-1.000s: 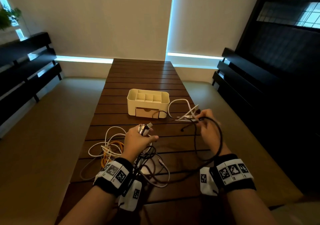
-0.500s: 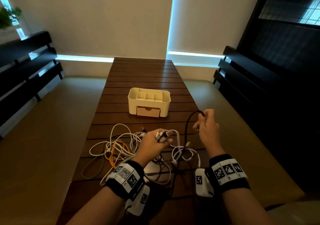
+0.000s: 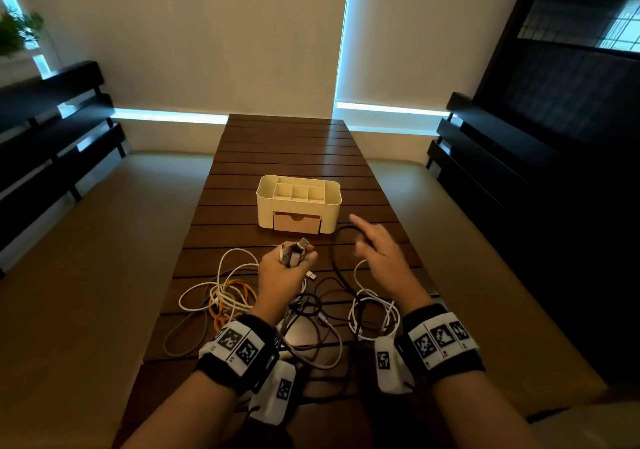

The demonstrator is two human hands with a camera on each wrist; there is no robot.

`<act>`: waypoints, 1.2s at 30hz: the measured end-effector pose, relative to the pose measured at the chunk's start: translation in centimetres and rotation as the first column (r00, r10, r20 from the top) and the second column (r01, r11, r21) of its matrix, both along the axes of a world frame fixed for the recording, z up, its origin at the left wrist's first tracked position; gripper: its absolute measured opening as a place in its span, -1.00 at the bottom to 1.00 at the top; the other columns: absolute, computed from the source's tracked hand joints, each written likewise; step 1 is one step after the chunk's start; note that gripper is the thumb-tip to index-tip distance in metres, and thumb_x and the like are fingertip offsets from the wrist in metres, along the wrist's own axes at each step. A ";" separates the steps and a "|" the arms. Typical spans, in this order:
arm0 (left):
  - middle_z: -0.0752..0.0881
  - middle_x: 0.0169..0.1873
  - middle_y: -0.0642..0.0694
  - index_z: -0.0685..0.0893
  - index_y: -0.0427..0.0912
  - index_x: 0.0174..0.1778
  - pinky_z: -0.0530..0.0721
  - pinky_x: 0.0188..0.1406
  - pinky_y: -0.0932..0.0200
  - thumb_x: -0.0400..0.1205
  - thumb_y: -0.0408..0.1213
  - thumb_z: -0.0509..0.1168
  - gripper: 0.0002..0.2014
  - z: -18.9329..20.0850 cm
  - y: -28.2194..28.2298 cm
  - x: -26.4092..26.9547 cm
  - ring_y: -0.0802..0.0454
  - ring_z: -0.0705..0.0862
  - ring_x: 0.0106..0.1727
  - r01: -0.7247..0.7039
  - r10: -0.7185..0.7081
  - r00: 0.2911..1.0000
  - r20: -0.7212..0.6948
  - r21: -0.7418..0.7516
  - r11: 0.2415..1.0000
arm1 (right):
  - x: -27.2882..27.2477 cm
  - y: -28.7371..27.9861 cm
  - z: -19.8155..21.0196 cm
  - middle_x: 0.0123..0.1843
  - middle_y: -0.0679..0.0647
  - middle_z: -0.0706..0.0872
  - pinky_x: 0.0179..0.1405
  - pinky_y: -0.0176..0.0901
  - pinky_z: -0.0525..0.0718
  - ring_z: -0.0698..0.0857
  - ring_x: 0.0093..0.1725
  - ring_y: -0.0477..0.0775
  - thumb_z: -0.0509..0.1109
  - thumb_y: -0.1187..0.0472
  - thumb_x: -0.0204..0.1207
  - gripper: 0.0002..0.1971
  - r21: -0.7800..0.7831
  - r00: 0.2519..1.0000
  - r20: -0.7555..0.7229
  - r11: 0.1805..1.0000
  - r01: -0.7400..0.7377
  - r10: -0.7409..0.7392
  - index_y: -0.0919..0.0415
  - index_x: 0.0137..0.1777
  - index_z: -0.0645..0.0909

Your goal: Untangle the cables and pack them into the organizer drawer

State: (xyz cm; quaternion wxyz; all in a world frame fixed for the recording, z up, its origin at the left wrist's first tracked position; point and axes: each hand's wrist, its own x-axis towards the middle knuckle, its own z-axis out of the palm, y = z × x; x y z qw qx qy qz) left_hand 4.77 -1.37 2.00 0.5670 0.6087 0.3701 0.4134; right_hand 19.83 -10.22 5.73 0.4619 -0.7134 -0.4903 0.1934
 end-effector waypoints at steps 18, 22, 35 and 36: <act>0.73 -0.27 -0.09 0.72 -0.15 -0.21 0.63 -0.02 0.05 0.53 -0.42 0.43 -0.92 -1.1 0.4 -0.8 0.03 0.67 -0.17 -0.021 0.019 0.998 -0.060 -0.043 0.999 | 2.1 -2.0 -9.7 0.28 0.20 0.66 0.26 -0.11 0.62 0.63 0.29 0.18 0.30 0.36 0.58 -0.84 -0.742 0.973 0.201 0.666 0.077 0.112 0.30 0.04 0.71; 0.72 -0.29 -0.11 0.70 -0.09 -0.26 0.65 -0.07 0.05 0.54 -0.43 0.42 -0.85 -1.1 0.2 -0.7 -0.05 0.66 -0.16 -0.012 0.010 0.999 -0.051 -0.045 0.999 | 1.8 -2.0 -11.7 0.33 0.06 0.65 0.24 -0.04 0.59 0.60 0.31 0.14 0.23 0.23 0.62 -0.59 -0.685 0.928 0.318 0.724 0.083 0.194 -0.07 0.45 0.48; 0.74 -0.24 -0.07 0.72 -0.10 -0.23 0.66 -0.02 0.05 0.54 -0.41 0.43 -0.88 -1.6 0.4 -0.7 0.01 0.69 -0.14 0.046 -0.050 0.996 -0.072 -0.050 0.998 | 1.6 -1.2 -11.6 0.15 0.14 0.56 -0.03 -0.01 0.44 0.58 0.11 0.18 0.26 0.19 0.60 -0.85 -0.357 0.748 0.659 0.843 0.402 -0.077 0.18 0.05 0.63; 0.75 -0.22 -0.09 0.72 -0.11 -0.22 0.66 0.01 0.02 0.54 -0.41 0.43 -0.90 -1.7 0.3 -0.7 0.00 0.70 -0.11 0.070 -0.074 0.994 -0.082 -0.049 0.996 | 1.6 -1.1 -11.0 0.09 0.14 0.57 0.00 0.05 0.43 0.57 0.09 0.19 0.33 0.17 0.56 -0.88 -0.279 0.695 0.704 0.843 0.460 -0.146 0.17 0.00 0.65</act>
